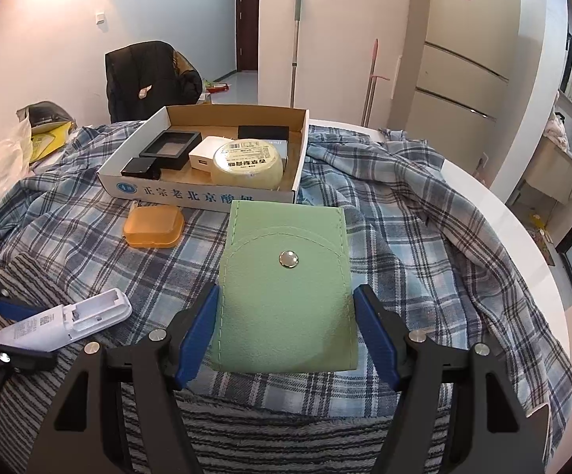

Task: Organize rigid objects
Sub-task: 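Lift and carry the white device and green pouch toward the cardboard box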

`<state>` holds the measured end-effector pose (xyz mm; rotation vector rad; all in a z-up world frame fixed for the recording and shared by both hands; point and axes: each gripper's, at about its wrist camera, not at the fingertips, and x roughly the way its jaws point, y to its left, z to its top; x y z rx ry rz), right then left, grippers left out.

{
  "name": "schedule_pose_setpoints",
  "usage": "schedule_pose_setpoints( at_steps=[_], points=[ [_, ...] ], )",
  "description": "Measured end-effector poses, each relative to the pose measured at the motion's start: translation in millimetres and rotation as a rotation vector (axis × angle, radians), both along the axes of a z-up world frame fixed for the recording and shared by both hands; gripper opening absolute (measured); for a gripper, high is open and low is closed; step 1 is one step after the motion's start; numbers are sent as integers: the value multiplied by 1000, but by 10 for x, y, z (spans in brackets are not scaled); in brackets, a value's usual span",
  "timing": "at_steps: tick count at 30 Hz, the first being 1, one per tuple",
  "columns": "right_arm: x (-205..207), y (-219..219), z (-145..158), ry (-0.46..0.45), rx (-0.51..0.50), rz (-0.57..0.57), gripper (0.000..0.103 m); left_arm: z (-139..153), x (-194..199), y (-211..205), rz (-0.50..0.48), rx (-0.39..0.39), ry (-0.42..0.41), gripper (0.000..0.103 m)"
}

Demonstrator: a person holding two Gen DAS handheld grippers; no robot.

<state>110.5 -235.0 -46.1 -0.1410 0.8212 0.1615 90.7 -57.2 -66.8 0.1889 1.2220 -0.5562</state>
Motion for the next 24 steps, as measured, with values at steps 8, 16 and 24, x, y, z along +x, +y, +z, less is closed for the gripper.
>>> schedule_pose_setpoints(
  at_steps=[8, 16, 24],
  points=[
    [-33, 4, 45, -28, -6, -3, 68, 198, -71, 41, 55, -44, -112, 42],
    [-24, -126, 213, -73, 22, -85, 68, 626, -100, 95, 154, -26, -332, 42],
    [47, -81, 714, -108, -17, -111, 68, 932, 421, 179, 308, -21, -434, 42]
  ],
)
